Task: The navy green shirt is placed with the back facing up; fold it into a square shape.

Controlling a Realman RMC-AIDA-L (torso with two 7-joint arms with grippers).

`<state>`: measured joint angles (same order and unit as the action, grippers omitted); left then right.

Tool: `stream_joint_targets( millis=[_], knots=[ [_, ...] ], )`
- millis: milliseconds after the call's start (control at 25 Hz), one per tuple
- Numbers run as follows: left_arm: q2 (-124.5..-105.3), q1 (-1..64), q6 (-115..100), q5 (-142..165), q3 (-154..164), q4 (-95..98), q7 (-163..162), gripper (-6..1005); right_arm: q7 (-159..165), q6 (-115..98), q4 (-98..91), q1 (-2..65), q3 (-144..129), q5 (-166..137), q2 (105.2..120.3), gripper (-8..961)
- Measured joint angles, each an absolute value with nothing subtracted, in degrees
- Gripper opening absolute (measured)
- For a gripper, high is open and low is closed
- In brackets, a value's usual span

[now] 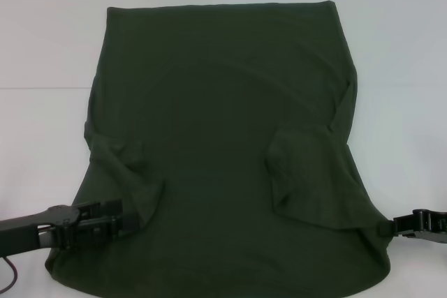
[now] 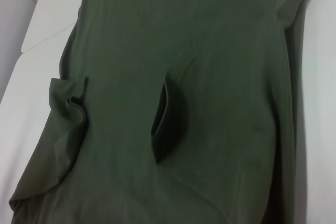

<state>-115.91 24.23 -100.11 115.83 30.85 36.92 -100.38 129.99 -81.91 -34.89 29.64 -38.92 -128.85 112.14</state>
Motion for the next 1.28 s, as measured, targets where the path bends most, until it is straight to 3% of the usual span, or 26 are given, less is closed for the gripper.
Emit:
stream_joint_targets(
  millis=[400,1280],
  knots=[
    [-115.21,24.07,-100.13,116.27,26.61,36.83,-105.18,891,127.12,-83.26,-35.83,28.79,-38.71,-128.85,110.57,44],
    [-110.96,25.1,-95.46,133.36,26.59,41.57,-130.24,891,122.24,-86.61,-37.79,24.48,-34.04,-128.76,109.78,44]
  ],
)
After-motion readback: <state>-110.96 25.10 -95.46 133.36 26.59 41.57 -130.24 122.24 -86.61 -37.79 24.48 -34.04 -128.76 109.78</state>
